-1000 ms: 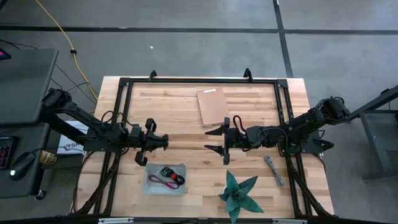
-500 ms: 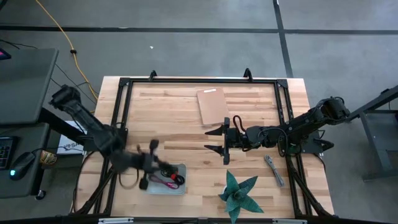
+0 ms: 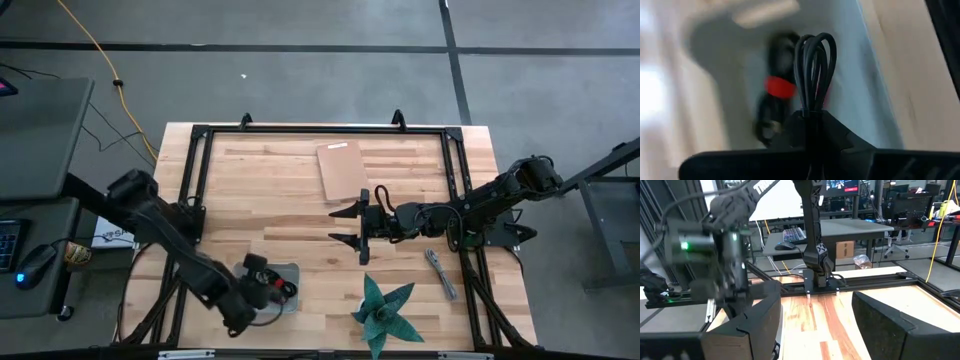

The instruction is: Pick and place USB-C Cables

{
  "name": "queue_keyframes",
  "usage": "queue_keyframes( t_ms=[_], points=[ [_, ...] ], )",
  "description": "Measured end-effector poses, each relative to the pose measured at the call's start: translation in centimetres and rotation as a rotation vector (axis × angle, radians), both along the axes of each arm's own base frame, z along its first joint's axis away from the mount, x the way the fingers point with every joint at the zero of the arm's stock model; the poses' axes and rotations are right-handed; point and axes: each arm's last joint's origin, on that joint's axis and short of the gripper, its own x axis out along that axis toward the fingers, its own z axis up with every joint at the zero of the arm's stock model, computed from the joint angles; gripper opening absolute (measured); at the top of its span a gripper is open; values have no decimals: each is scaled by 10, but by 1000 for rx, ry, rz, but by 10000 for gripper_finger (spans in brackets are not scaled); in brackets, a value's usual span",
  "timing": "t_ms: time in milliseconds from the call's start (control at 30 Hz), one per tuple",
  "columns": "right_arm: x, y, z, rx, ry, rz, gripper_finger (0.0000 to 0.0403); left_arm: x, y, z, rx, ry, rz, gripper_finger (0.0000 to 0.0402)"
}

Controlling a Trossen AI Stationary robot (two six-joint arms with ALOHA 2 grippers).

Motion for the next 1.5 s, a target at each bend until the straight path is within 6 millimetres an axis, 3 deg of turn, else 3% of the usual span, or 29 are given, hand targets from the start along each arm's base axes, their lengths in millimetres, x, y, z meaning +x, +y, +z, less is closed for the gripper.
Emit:
queue_keyframes(
  t_ms=[167,500,1100,1500],
  points=[
    [0,0,0,0,0,0,238,19,13,-25,-31,128,30,0],
    [0,0,-1,-3,8,0,238,42,32,-47,-109,195,58,0],
    [0,0,-1,-2,7,-1,238,44,33,-51,-85,195,87,52],
    [0,0,-1,-2,7,-2,238,45,33,-50,-97,180,111,60]
  ],
)
